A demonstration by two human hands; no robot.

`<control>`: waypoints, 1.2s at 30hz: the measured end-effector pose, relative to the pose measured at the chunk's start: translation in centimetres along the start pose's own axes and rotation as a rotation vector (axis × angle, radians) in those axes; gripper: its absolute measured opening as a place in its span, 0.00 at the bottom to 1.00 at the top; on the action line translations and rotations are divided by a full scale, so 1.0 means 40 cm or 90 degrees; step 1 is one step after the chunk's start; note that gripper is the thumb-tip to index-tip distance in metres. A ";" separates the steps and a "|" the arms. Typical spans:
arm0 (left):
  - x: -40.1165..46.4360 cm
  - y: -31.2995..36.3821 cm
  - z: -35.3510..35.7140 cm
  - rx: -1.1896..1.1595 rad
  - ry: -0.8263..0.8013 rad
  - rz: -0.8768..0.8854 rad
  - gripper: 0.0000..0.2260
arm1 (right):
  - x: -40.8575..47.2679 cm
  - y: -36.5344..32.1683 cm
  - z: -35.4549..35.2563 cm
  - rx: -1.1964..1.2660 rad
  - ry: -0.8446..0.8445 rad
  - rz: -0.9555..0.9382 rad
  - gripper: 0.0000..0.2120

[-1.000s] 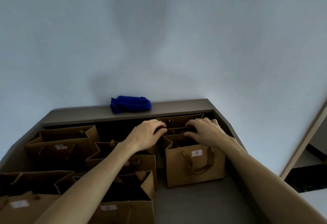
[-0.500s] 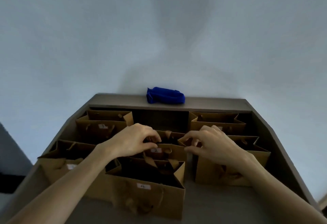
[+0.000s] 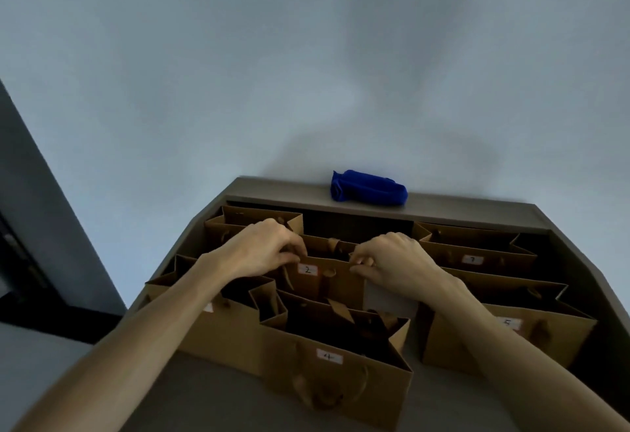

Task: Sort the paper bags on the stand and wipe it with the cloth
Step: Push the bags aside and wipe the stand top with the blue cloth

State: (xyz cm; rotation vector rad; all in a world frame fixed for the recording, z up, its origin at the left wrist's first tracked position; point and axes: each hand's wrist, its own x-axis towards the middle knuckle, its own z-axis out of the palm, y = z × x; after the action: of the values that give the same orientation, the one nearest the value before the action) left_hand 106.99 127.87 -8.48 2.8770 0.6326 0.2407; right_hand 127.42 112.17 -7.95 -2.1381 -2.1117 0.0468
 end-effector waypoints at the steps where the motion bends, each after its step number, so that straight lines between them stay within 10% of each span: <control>1: -0.015 -0.020 -0.007 0.002 0.001 -0.014 0.08 | 0.021 -0.019 0.005 0.001 -0.003 -0.007 0.11; 13: -0.181 -0.222 -0.061 0.021 0.021 -0.163 0.08 | 0.250 -0.223 0.090 0.036 -0.023 -0.088 0.11; 24: -0.123 -0.084 -0.050 -0.076 0.108 -0.063 0.08 | 0.140 -0.101 0.051 0.151 0.026 -0.066 0.12; 36: -0.001 0.164 0.058 -0.055 -0.243 0.164 0.12 | -0.215 0.193 -0.047 0.148 0.112 0.149 0.09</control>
State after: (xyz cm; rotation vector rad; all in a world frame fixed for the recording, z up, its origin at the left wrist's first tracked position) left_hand 110.01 121.68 -9.31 2.8018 0.1777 -0.2378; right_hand 135.18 103.40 -7.63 -2.1495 -1.6648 0.1167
